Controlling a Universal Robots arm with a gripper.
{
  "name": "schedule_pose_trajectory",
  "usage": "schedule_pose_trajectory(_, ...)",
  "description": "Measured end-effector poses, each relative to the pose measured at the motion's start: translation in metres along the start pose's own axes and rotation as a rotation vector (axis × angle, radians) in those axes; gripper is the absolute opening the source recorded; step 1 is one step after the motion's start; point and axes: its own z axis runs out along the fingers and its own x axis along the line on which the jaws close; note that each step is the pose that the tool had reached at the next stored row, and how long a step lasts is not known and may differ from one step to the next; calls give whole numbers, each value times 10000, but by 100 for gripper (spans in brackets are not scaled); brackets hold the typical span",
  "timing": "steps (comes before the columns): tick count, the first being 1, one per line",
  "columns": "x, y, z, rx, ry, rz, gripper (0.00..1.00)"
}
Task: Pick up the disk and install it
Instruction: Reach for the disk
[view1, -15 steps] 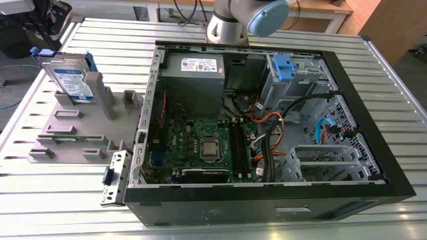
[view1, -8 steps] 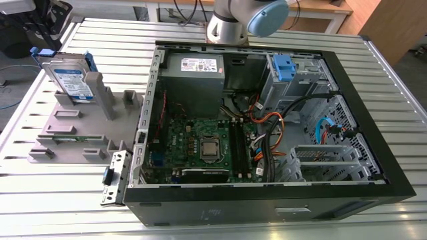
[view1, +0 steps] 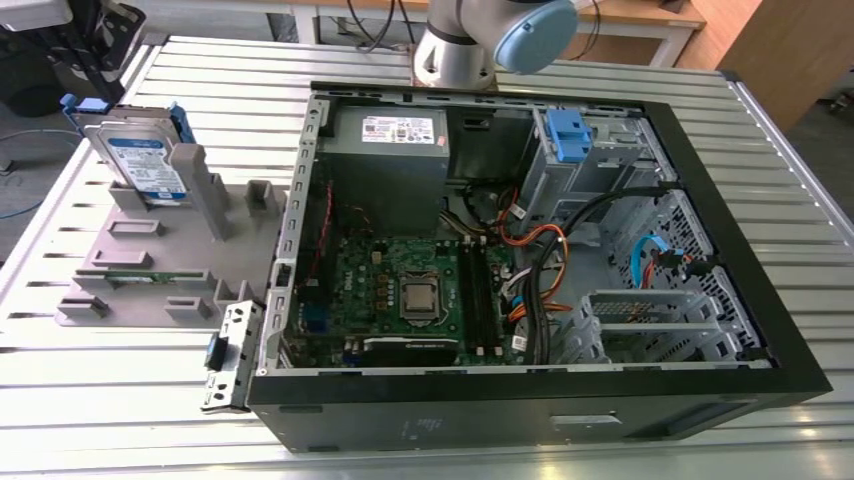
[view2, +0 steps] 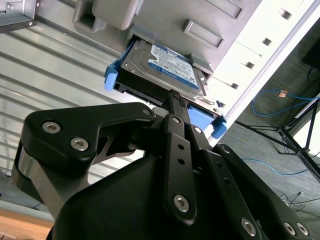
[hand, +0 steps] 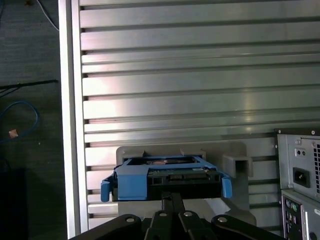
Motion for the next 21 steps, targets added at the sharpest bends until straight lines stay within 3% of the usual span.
schedule_pose_trajectory(21,1,-1,29,1,2,0,11)
